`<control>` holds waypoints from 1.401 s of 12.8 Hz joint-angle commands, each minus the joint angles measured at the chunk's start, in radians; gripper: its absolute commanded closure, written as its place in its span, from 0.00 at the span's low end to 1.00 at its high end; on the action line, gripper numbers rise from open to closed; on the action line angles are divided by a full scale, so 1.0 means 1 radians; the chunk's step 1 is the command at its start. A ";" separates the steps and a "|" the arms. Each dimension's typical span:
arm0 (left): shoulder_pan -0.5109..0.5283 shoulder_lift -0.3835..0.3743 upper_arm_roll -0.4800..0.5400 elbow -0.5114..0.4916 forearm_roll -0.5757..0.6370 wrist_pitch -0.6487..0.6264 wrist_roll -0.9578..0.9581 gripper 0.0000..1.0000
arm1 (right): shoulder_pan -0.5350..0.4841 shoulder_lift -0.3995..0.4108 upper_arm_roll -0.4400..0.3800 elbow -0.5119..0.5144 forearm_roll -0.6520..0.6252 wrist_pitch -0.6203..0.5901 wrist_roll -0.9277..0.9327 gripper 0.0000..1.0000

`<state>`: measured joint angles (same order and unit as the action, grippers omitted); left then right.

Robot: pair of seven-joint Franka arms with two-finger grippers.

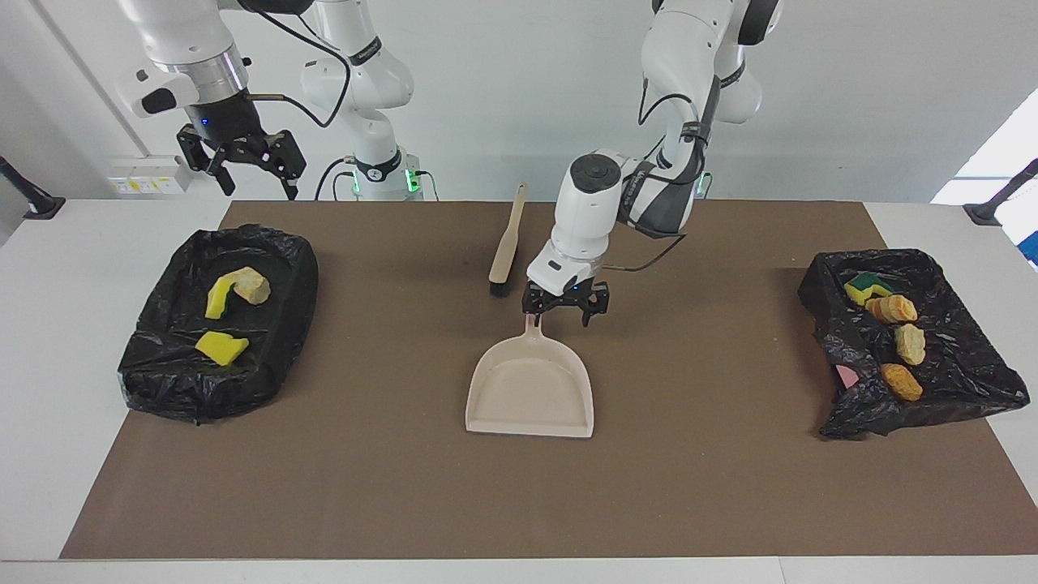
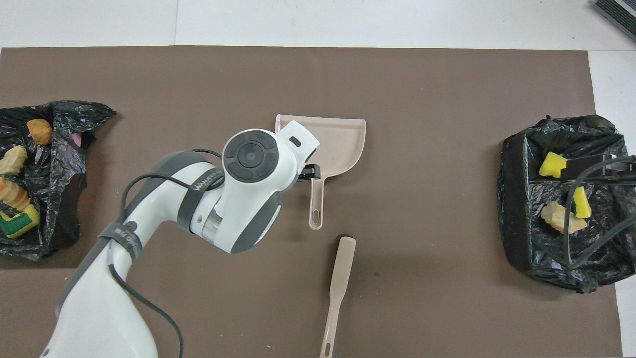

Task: Sweep and dump trash in bin

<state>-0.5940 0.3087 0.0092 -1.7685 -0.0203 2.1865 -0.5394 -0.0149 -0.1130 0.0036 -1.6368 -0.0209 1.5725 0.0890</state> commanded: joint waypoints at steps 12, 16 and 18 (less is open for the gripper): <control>0.467 -0.261 0.009 0.064 -0.023 -0.500 0.711 0.00 | -0.004 -0.004 0.003 0.005 0.002 -0.008 -0.014 0.00; 0.494 -0.316 0.011 0.095 0.028 -0.629 0.713 0.00 | -0.004 -0.004 0.003 0.005 0.001 -0.008 -0.012 0.00; 0.510 -0.330 0.009 0.078 0.028 -0.630 0.714 0.00 | -0.004 -0.004 0.003 0.005 0.001 -0.008 -0.012 0.00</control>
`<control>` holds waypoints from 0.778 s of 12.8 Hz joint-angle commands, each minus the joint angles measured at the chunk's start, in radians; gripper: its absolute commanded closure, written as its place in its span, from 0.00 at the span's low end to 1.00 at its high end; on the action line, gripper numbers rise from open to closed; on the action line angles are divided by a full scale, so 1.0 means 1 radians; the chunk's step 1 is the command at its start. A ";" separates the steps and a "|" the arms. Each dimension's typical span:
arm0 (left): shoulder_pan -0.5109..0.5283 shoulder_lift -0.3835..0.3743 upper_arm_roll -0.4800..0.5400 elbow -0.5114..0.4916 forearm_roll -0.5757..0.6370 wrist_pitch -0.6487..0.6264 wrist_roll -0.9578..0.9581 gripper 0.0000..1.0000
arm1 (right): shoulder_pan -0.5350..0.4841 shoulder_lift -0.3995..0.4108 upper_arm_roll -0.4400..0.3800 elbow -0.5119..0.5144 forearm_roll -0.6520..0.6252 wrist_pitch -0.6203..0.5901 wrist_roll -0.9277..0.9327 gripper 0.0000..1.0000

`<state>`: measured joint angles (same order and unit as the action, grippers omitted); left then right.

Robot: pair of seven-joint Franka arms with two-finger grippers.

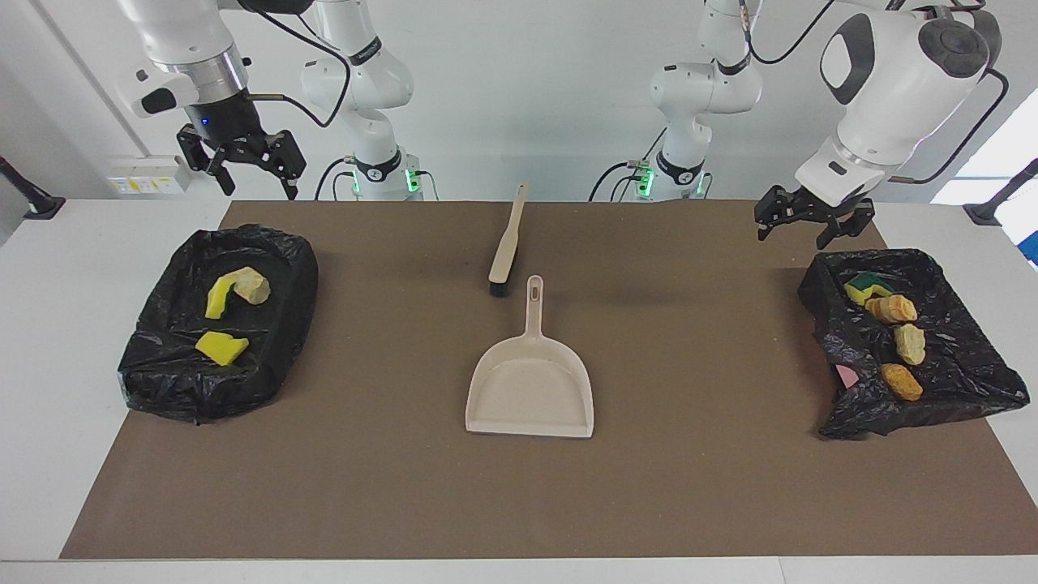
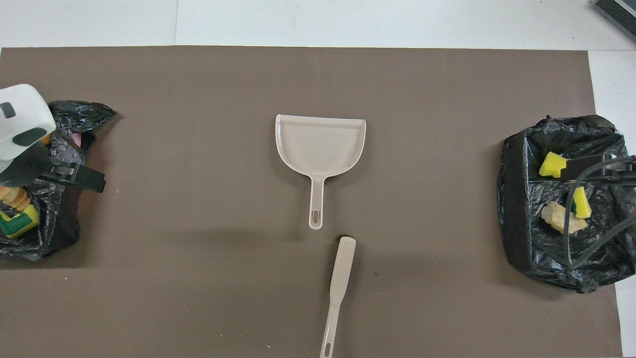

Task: Sweep and dump trash in bin

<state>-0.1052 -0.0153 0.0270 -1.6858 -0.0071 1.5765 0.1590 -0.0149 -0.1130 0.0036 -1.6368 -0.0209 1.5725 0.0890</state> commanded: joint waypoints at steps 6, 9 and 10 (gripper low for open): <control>0.019 -0.008 -0.006 0.012 0.010 -0.019 0.014 0.00 | -0.004 -0.004 0.001 0.005 0.001 -0.017 -0.012 0.00; 0.019 -0.009 -0.006 0.012 0.010 -0.024 0.014 0.00 | -0.004 -0.011 -0.001 0.015 -0.016 -0.037 -0.014 0.00; 0.019 -0.009 -0.006 0.012 0.010 -0.024 0.014 0.00 | -0.004 -0.020 -0.002 0.015 -0.016 -0.037 -0.015 0.00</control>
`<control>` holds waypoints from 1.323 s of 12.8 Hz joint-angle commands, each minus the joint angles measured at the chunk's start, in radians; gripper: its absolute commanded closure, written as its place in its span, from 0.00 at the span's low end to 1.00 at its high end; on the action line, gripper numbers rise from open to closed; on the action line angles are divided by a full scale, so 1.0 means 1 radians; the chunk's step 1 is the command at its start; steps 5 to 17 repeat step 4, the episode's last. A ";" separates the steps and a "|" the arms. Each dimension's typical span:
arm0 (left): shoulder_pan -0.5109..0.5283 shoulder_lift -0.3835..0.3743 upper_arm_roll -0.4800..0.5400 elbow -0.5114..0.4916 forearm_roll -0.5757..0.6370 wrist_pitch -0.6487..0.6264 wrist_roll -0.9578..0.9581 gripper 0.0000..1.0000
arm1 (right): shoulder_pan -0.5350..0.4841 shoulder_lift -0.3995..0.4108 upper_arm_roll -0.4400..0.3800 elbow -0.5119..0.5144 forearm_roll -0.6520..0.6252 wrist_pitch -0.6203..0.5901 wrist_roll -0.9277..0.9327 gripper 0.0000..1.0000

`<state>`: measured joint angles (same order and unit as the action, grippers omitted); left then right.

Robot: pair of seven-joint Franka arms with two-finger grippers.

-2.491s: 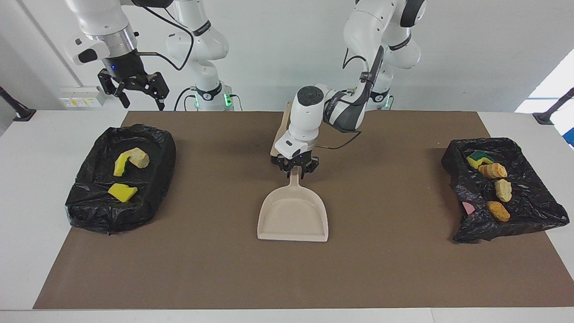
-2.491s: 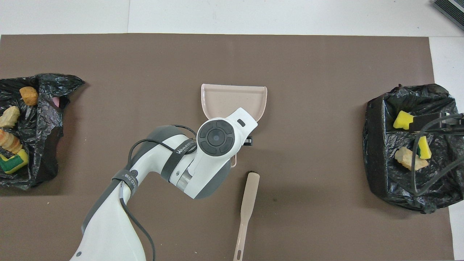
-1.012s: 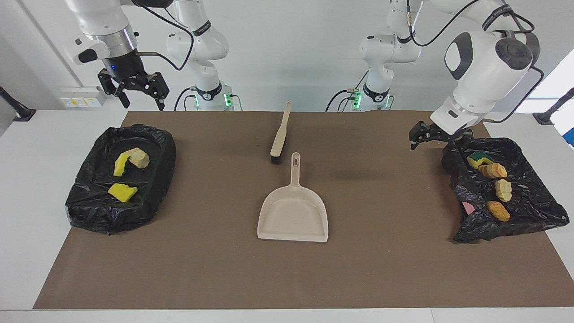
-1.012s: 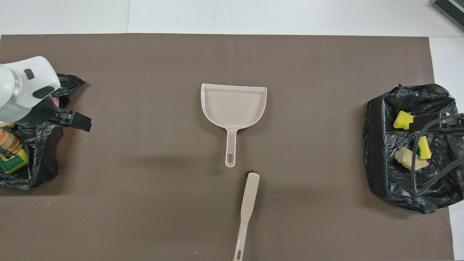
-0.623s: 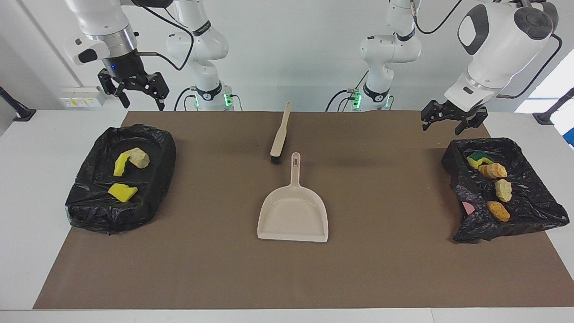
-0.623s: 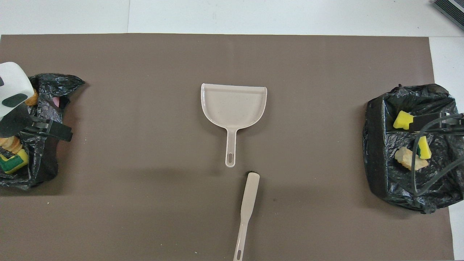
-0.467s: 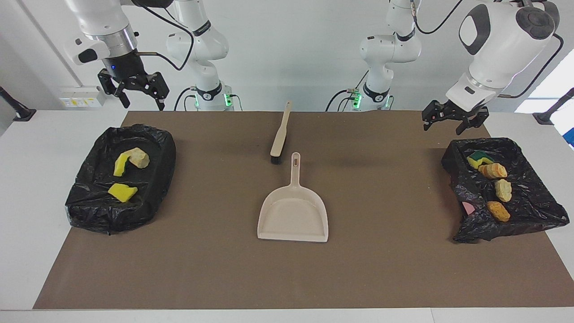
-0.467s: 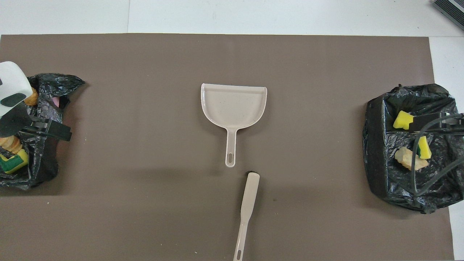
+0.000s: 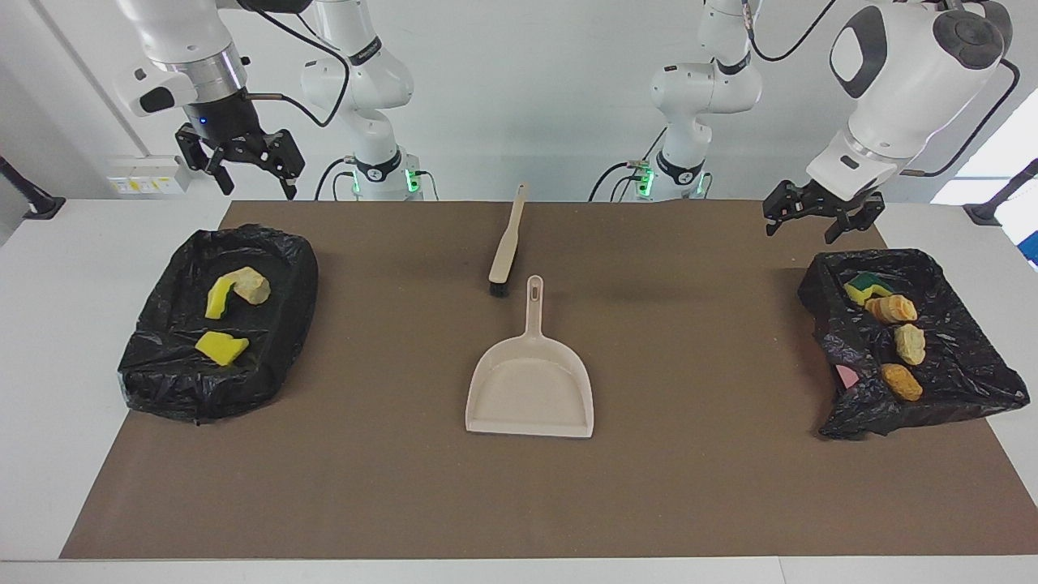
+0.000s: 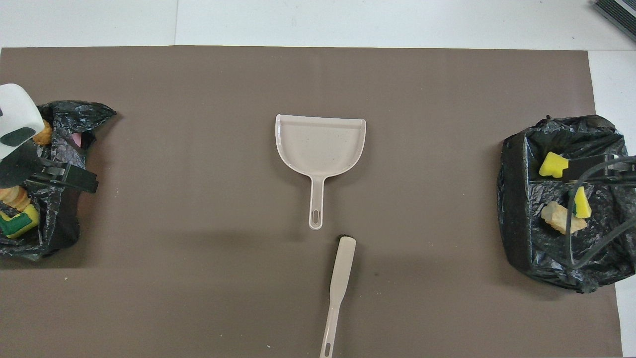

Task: Sweep and dump trash in bin

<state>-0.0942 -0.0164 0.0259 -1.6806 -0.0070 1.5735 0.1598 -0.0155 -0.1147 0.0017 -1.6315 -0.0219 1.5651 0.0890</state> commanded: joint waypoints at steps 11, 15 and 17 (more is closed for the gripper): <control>0.008 -0.008 -0.006 0.007 0.009 -0.021 0.014 0.00 | -0.004 -0.034 -0.006 0.007 -0.010 -0.027 -0.014 0.00; 0.008 -0.008 -0.006 0.007 0.009 -0.021 0.014 0.00 | -0.004 -0.034 -0.006 0.007 -0.010 -0.027 -0.014 0.00; 0.008 -0.008 -0.006 0.007 0.009 -0.021 0.014 0.00 | -0.004 -0.034 -0.006 0.007 -0.010 -0.027 -0.014 0.00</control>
